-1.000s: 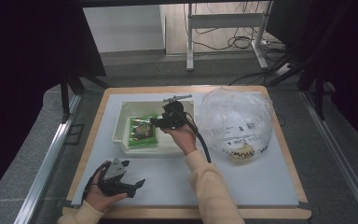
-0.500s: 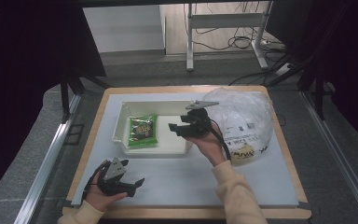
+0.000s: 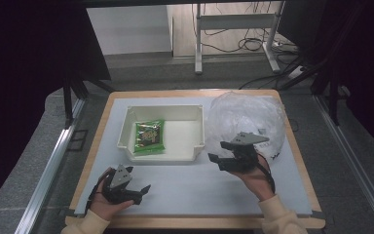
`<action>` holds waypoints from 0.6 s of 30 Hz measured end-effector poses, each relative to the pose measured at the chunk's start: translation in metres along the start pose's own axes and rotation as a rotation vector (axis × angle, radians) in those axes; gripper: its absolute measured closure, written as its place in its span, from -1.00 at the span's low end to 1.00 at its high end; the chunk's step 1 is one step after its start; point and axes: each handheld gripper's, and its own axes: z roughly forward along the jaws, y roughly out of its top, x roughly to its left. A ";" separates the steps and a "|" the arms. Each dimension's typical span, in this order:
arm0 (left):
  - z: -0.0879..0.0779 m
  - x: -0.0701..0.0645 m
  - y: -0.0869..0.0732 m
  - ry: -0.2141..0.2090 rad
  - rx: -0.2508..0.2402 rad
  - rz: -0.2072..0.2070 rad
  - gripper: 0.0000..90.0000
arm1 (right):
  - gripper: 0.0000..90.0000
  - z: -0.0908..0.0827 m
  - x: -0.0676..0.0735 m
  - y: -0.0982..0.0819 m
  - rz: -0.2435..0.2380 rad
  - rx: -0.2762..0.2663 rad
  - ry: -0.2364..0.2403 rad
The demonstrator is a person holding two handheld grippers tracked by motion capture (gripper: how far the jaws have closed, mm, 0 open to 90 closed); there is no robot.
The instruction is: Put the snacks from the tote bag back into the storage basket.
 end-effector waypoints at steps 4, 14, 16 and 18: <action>0.001 0.001 0.000 0.009 0.006 -0.005 -0.80 | -0.26 -0.008 -0.002 -0.020 0.000 0.013 -0.011; -0.001 0.002 -0.001 0.009 -0.002 -0.009 -0.80 | -0.28 0.000 0.003 -0.047 -0.021 0.075 -0.011; -0.001 0.001 -0.001 0.008 -0.002 -0.008 -0.80 | -0.28 0.000 0.004 -0.046 -0.019 0.067 -0.006; -0.001 0.001 -0.001 0.008 -0.003 -0.008 -0.79 | -0.28 0.001 0.005 -0.047 -0.023 0.063 -0.009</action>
